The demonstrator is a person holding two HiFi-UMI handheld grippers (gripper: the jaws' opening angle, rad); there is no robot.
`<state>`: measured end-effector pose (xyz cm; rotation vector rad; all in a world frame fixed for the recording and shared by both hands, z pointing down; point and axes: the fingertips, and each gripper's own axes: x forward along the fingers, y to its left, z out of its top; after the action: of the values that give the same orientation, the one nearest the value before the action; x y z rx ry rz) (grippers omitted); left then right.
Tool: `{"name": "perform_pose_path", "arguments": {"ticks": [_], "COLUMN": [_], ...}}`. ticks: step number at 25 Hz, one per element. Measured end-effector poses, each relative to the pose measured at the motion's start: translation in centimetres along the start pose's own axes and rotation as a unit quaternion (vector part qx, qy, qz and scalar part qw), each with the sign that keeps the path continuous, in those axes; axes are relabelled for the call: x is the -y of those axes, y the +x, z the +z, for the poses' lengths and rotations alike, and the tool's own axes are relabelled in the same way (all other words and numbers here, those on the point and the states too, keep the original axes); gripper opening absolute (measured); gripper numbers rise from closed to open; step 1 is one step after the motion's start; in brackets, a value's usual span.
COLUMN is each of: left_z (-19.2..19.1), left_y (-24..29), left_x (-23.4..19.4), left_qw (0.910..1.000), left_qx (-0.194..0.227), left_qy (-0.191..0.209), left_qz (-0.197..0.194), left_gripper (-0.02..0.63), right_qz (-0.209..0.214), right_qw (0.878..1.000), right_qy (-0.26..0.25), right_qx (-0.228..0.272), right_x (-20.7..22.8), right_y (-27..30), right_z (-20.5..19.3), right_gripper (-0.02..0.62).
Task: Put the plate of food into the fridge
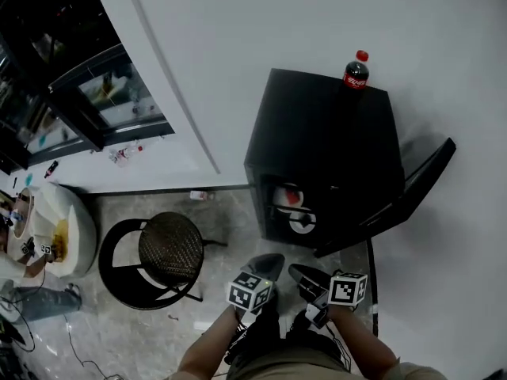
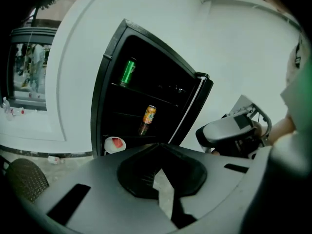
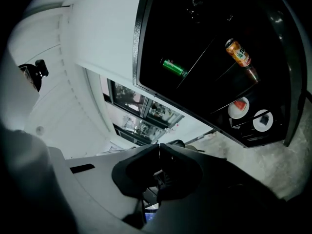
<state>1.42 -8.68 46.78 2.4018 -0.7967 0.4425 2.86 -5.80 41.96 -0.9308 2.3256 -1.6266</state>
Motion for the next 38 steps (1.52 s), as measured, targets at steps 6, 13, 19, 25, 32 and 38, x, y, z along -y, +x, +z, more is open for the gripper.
{"name": "perform_pose_path", "arguments": {"ticks": [6, 13, 19, 25, 32, 38], "left_z": [2.5, 5.2, 8.0, 9.3, 10.2, 12.3], "left_y": [-1.2, -3.8, -5.4, -5.6, -7.2, -9.0], "left_x": [1.7, 4.8, 7.0, 11.0, 15.2, 17.3], "left_qw": [0.9996, 0.9972, 0.9922, 0.9862, 0.9722, 0.9674], "left_qx": [0.027, 0.069, 0.105, 0.117, 0.156, 0.191], "left_qy": [0.011, 0.029, 0.067, 0.117, 0.174, 0.166], "left_qz": [0.002, 0.002, 0.006, 0.007, 0.016, 0.012], "left_gripper": [0.011, 0.011, 0.011, 0.011, 0.011, 0.011], "right_qz": [0.028, 0.066, 0.102, 0.097, 0.067, 0.031], "right_qw": [0.999, 0.996, 0.990, 0.990, 0.986, 0.972], "right_qy": [-0.005, -0.012, -0.087, -0.082, -0.141, -0.224], "right_qx": [0.024, 0.051, 0.049, 0.057, 0.056, 0.070], "right_x": [-1.9, -5.4, -8.4, -8.8, -8.9, -9.5], "right_y": [-2.0, -4.8, -6.9, -10.5, -14.7, -17.4], "right_z": [1.2, 2.0, 3.7, 3.3, 2.0, 3.4], "right_gripper": [0.023, 0.023, 0.023, 0.023, 0.023, 0.023]}}
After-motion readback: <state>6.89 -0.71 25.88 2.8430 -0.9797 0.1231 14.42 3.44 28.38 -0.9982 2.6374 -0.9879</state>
